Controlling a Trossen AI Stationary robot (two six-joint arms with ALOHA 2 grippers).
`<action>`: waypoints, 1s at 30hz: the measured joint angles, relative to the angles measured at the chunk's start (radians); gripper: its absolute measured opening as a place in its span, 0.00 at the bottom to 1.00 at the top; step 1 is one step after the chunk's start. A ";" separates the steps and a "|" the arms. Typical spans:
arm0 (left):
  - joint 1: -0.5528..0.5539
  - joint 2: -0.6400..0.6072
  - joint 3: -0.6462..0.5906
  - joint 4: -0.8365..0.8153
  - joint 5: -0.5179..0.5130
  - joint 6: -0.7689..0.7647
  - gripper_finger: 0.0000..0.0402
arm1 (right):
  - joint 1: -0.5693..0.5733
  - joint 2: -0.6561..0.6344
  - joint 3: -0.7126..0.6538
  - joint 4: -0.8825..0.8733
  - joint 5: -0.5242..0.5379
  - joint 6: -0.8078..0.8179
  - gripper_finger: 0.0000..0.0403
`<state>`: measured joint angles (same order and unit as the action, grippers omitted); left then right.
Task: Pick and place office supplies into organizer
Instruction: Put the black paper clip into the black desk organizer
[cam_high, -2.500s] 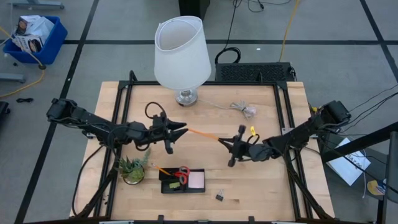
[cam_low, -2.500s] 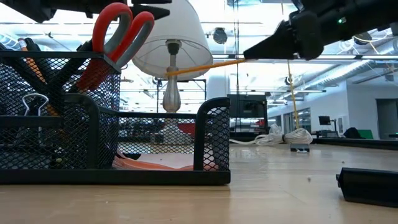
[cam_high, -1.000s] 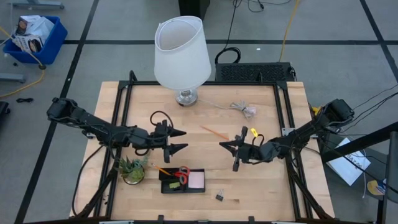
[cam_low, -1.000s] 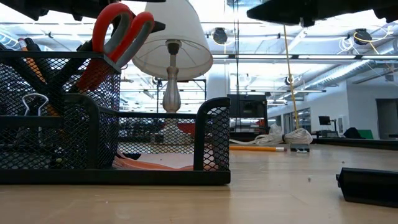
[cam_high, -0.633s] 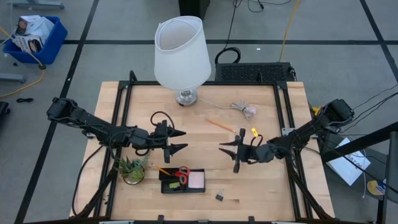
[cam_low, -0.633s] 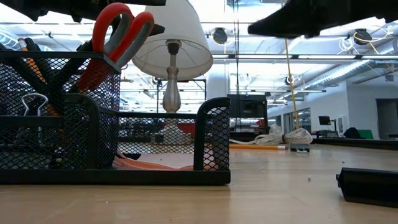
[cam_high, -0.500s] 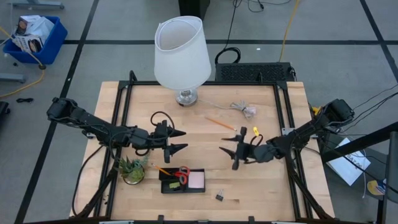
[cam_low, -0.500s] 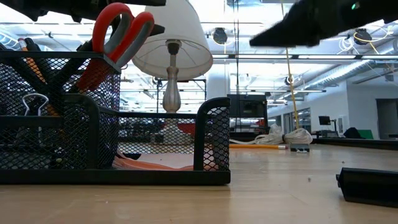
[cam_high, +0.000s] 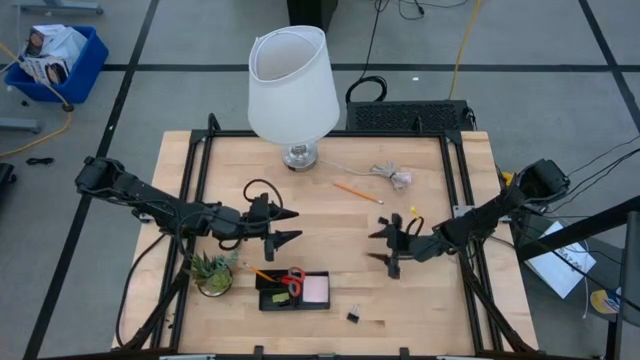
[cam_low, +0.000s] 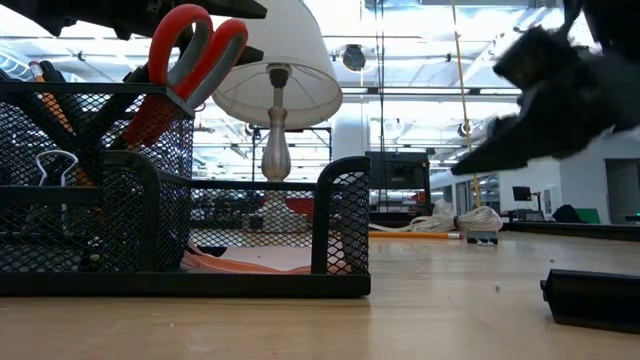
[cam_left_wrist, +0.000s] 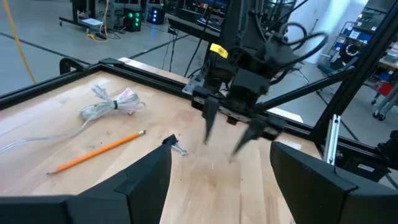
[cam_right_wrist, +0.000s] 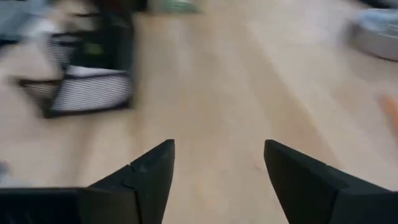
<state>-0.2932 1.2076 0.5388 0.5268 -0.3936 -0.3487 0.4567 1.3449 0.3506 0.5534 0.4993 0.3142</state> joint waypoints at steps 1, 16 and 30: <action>0.000 0.000 0.000 0.000 0.000 -0.001 0.68 | 0.004 0.000 -0.019 0.002 0.045 0.013 0.59; 0.000 0.000 0.000 -0.008 0.000 -0.016 0.68 | 0.012 0.000 -0.288 0.180 0.259 0.261 0.55; 0.000 0.000 0.000 -0.001 0.000 -0.017 0.68 | -0.019 0.002 -0.285 0.089 0.258 0.199 0.50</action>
<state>-0.2932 1.2076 0.5388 0.5262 -0.3935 -0.3660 0.4379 1.3472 0.0654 0.6429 0.7572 0.5135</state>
